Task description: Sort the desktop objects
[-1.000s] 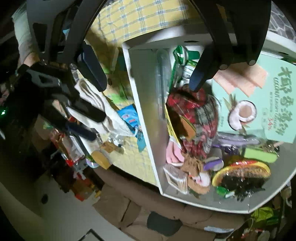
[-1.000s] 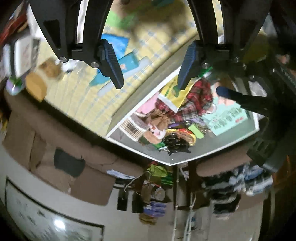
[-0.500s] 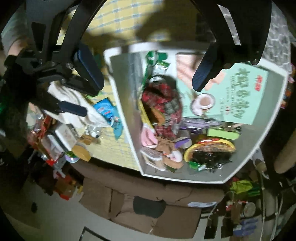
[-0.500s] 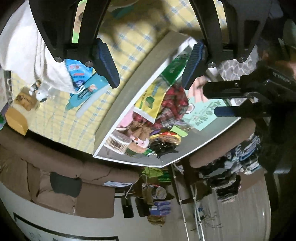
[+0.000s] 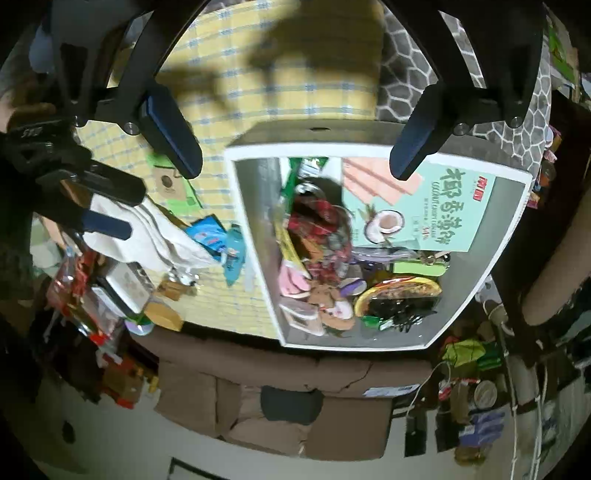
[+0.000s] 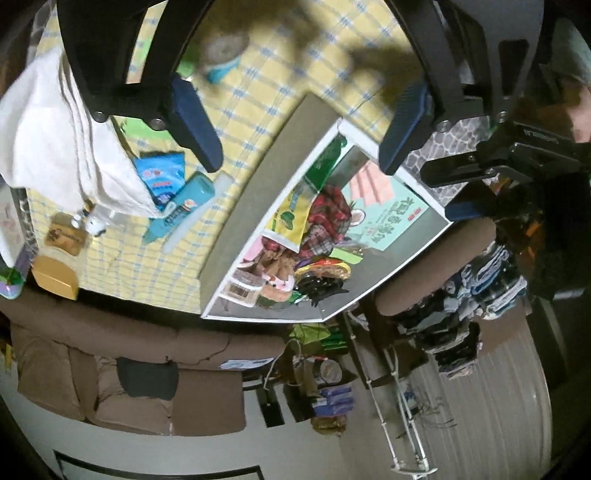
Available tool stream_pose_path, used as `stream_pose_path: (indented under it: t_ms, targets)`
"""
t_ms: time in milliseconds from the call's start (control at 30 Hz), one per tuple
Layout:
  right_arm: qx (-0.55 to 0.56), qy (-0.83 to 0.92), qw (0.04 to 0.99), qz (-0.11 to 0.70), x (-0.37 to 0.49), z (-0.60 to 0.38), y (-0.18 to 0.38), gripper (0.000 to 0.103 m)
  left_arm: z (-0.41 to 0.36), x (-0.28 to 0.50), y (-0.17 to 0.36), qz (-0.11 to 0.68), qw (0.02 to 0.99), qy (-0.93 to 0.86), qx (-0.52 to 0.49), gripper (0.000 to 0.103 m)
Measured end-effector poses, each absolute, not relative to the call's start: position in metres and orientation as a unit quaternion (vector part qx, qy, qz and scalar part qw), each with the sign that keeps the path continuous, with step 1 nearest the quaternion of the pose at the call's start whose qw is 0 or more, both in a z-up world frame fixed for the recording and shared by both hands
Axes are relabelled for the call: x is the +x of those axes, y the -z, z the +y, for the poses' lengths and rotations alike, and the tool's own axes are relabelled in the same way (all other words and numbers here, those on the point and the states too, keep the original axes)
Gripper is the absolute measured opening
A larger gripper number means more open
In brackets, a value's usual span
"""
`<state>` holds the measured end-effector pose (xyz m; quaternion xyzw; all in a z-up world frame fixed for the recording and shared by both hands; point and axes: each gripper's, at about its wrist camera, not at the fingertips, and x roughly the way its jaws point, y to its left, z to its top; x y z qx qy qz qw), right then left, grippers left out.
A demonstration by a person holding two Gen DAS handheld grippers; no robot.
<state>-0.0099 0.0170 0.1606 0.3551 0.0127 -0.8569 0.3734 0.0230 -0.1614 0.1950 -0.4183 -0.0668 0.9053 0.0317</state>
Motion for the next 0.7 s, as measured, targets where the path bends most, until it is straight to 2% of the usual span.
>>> stream_pose_path:
  t_ms: [33, 300, 533, 700]
  targets:
    - [0.355, 0.859, 0.368, 0.007, -0.008, 0.025, -0.161, 0.102, -0.156, 0.024, -0.195, -0.063, 0.035, -0.905, -0.419, 0.102]
    - [0.359, 0.889, 0.285, -0.018, 0.009, 0.11, -0.153, 0.103, -0.089, 0.04, -0.176, -0.04, 0.07, -0.902, -0.425, 0.103]
    - [0.389, 0.895, 0.217, -0.029, 0.025, 0.165, -0.107, 0.103, -0.025, 0.051, -0.116, -0.012, 0.099, -0.889, -0.447, 0.103]
    - [0.407, 0.894, 0.179, -0.05, 0.025, 0.187, -0.073, 0.103, -0.008, 0.049, -0.082, -0.004, 0.08, -0.892, -0.444, 0.103]
